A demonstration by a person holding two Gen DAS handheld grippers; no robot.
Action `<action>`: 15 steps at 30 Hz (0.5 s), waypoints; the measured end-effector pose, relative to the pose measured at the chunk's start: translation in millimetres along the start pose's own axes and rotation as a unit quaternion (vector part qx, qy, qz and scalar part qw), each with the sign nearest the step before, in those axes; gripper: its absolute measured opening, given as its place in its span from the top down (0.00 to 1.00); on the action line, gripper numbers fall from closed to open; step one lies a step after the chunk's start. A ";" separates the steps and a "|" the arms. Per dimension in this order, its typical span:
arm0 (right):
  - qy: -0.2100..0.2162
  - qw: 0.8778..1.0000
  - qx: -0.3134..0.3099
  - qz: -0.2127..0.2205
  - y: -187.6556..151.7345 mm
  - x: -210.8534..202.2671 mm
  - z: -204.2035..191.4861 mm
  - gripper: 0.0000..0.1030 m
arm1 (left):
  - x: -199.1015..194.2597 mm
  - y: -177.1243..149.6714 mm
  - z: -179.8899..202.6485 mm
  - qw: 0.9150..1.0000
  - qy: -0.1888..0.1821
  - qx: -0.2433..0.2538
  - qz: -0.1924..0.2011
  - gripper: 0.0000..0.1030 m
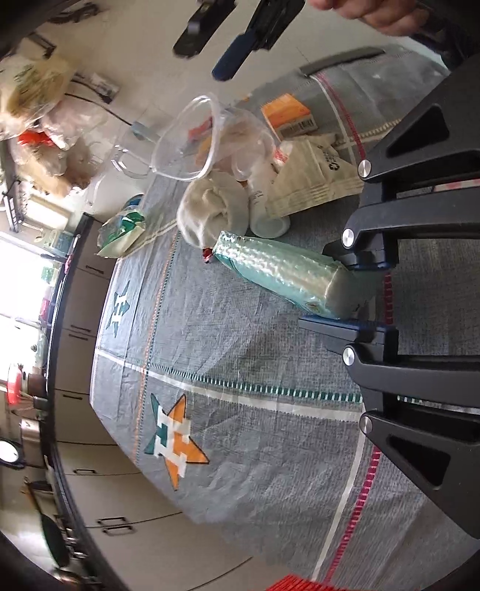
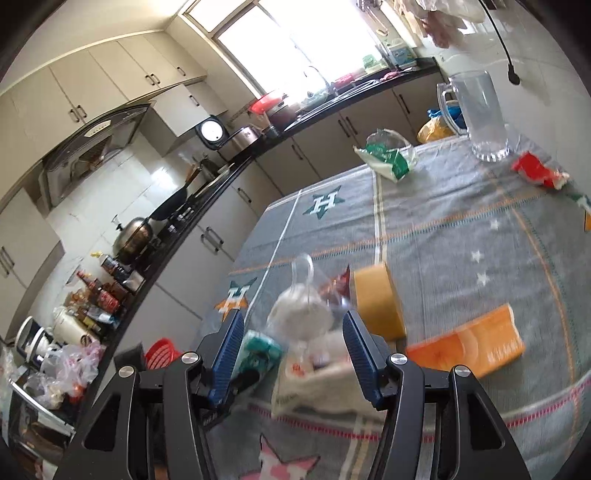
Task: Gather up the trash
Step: 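Grasp the teal tissue pack with the left tool while the right tool grasps the clear plastic cup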
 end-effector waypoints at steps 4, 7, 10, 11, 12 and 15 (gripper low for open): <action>-0.035 0.999 -0.015 -0.002 10.8 21.2 -2.1 0.50 | -2.0 1.2 1.1 1.000 -0.010 -0.006 0.008 0.83; -0.058 0.998 -0.011 -0.023 5.7 39.0 7.3 0.81 | -1.4 1.4 2.0 1.000 -0.016 -0.007 0.008 0.83; -0.067 0.997 -0.003 -0.032 -5.6 40.0 18.9 0.90 | -4.2 1.7 2.4 1.000 -0.020 -0.007 0.014 0.83; -0.067 0.997 -0.001 -0.029 -8.1 36.7 21.4 0.90 | -5.3 2.3 2.5 1.000 -0.021 -0.008 0.016 0.83; -0.063 0.998 0.003 -0.027 -9.3 33.4 23.6 0.90 | -7.1 1.8 1.2 1.000 -0.021 -0.008 0.019 0.83; -0.050 0.999 0.005 -0.014 -13.4 18.8 25.4 0.91 | -11.2 3.9 0.9 0.999 -0.021 -0.008 0.029 0.83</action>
Point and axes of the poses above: each gripper's, at about its wrist camera, not at the fingertips, and x roughly the way its jaws point, z to its right, y to its top, the point moved 10 cm from there along x, roughly the way its jaws point, and after that the axes turned 11 degrees about x, right-handed, at the moved point
